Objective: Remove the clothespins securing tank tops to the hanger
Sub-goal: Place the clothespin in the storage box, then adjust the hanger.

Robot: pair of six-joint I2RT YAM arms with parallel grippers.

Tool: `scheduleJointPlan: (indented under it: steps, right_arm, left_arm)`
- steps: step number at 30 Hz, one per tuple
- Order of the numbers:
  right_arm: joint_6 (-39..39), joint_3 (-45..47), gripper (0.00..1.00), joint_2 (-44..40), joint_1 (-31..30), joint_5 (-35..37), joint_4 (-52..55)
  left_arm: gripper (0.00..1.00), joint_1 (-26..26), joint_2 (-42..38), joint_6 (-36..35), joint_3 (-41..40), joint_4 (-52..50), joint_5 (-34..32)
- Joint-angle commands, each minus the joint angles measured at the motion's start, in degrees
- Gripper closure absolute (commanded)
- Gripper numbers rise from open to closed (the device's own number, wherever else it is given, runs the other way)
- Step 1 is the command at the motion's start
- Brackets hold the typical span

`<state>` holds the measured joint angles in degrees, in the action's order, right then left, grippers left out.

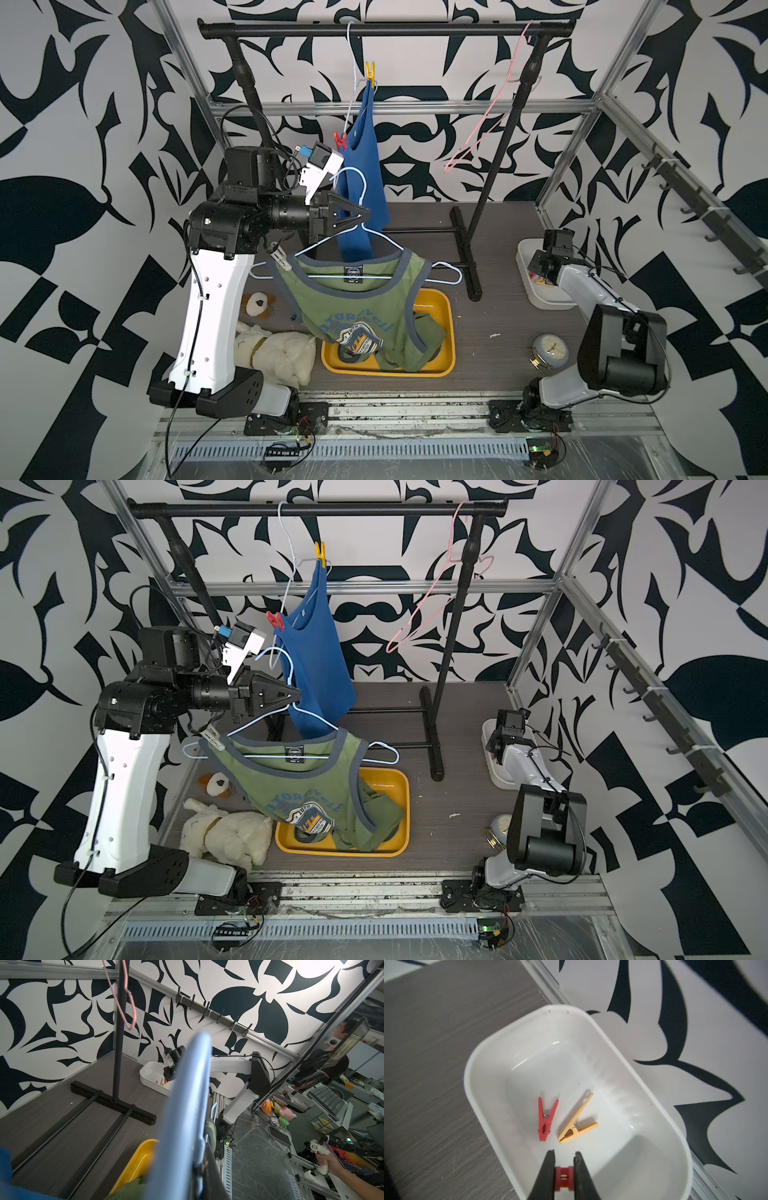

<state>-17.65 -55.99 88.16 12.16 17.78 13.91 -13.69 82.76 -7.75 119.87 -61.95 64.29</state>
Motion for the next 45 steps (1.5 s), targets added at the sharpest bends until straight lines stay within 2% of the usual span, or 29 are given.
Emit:
scheduleJointPlan:
  steps: [1, 5, 12, 16, 20, 22, 27, 31, 33, 35, 41, 45]
  right_arm:
    - [-0.9, -1.4, 0.79, 0.5, 0.7, -0.4, -0.5]
    - [-1.6, -1.1, 0.69, 1.8, 1.1, -0.2, -0.3]
    - [-2.0, -3.4, 0.58, 3.5, 1.7, -1.0, 2.1]
    - [-2.1, -5.0, 0.57, 3.2, 1.9, -1.3, 3.8]
    - [-2.5, -3.4, 0.58, -1.5, 1.9, -3.6, 2.2]
    - [-2.4, -2.9, 0.60, -4.8, 1.9, -6.1, 2.6]
    - [-4.5, 1.2, 0.61, -16.9, 1.8, -20.1, 0.6]
    - [-5.8, 1.4, 0.62, -26.0, 1.2, -36.6, 0.7]
    - [-6.4, -0.2, 0.62, -28.8, -0.8, -43.9, 1.6]
    - [-6.0, -3.4, 0.62, -30.8, -5.4, -49.6, 3.2]
    - [-5.8, -16.8, 0.61, -31.2, -24.3, -59.2, 4.1]
    - [-7.4, -23.8, 0.61, -28.4, -32.5, -64.5, 0.2]
  left_arm:
    - [0.95, -0.3, -1.4, -1.0, -0.2, 0.3, 0.9]
    - [0.95, -0.5, -1.4, -1.0, -0.2, 0.2, 1.0]
    - [0.95, -0.9, -1.2, -1.1, -0.2, 0.3, 0.9]
    - [0.95, -1.0, -1.2, -1.2, -0.6, 0.3, 0.8]
    - [0.95, -1.1, -0.9, -1.2, -0.8, 0.4, 0.7]
    - [0.95, -1.2, -0.6, -1.2, -0.5, 0.5, 0.6]
    - [0.94, -1.5, 0.0, -1.3, -0.9, 0.3, 0.4]
    - [0.93, -1.6, 0.5, -2.5, -0.5, -1.3, -0.1]
    - [0.93, -1.5, 0.6, -3.0, -0.2, -2.0, -0.7]
    - [0.93, -1.6, 0.7, -3.1, -0.3, -2.2, -1.2]
    - [0.92, -2.8, 0.8, -2.7, -0.9, -2.4, -2.2]
    - [0.92, -3.8, 0.4, -4.0, -1.5, -4.2, -1.7]
